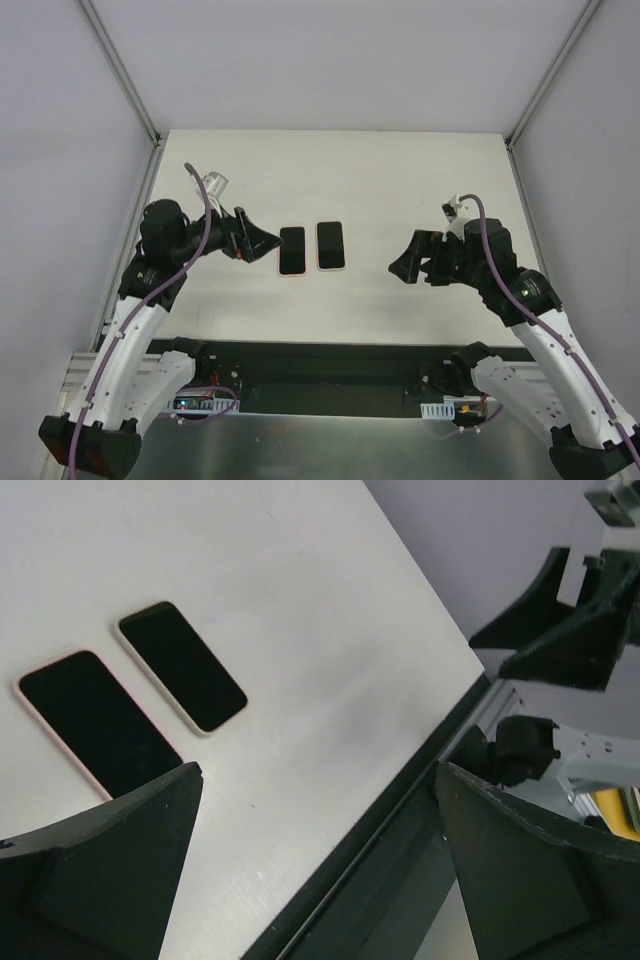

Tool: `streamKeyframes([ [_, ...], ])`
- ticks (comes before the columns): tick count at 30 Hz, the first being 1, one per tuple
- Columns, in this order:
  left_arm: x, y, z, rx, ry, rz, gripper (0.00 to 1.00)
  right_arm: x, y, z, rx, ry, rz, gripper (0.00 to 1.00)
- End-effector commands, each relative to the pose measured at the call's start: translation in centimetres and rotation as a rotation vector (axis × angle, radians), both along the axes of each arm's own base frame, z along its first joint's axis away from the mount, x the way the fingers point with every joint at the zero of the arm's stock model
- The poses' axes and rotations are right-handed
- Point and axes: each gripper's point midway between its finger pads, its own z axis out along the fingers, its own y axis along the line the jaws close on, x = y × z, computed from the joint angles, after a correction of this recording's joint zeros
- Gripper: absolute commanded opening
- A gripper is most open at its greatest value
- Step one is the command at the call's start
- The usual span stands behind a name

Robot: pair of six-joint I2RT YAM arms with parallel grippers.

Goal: Put the phone into the phone case

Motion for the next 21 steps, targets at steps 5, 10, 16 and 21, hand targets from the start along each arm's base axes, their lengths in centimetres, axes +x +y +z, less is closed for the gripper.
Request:
streamKeyframes([
  [5, -4.7, -1.5, -0.6, -0.123, -0.083, -0.088, 0.99, 0.8, -1.8, 2.8, 0.037, -0.108, -0.144, 0.96],
  [10, -5.5, -1.2, -1.0, -0.147, -0.094, -0.075, 0.99, 1.0, -2.8, 3.1, 0.038, -0.152, -0.198, 0.96],
  [16, -5.9, -1.2, -0.3, -0.151, -0.121, -0.085, 0.99, 0.8, -2.9, 3.1, 0.044, -0.148, -0.209, 0.96],
  [21, -5.6, -1.1, -1.1, -0.153, -0.093, -0.065, 0.99, 0.8, -3.2, 2.6, 0.035, -0.142, -0.222, 0.96],
])
